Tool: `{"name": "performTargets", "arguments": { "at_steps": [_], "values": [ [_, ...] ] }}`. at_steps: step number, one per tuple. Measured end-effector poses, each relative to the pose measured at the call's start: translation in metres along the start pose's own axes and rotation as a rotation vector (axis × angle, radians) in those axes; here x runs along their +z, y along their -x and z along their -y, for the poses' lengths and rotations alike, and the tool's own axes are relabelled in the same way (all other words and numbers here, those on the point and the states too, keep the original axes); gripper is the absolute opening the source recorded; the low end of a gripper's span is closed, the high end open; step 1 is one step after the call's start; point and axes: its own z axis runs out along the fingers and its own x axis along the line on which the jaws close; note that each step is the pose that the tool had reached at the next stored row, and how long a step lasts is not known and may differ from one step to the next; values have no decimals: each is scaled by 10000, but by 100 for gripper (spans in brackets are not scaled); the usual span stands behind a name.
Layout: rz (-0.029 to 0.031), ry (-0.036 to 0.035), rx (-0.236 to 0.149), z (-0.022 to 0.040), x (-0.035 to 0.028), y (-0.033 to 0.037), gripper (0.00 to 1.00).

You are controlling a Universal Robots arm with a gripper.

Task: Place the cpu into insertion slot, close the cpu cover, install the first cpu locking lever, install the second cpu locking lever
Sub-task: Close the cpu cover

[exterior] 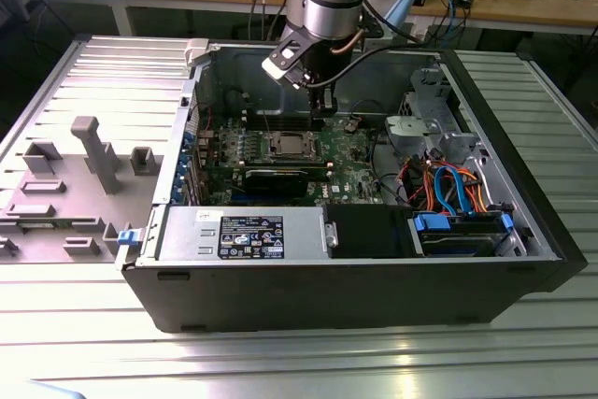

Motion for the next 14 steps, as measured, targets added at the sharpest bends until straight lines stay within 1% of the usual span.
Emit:
{"name": "performTargets", "arguments": {
  "at_steps": [4, 6, 9, 14],
  "values": [
    [1, 0, 2, 4, 0, 0, 11],
    [-3, 2, -11, 22, 7, -2, 11],
    [-1, -2, -91, 66, 31, -5, 11],
    [-1, -5, -205, 183, 118, -12, 11]
  ]
}}
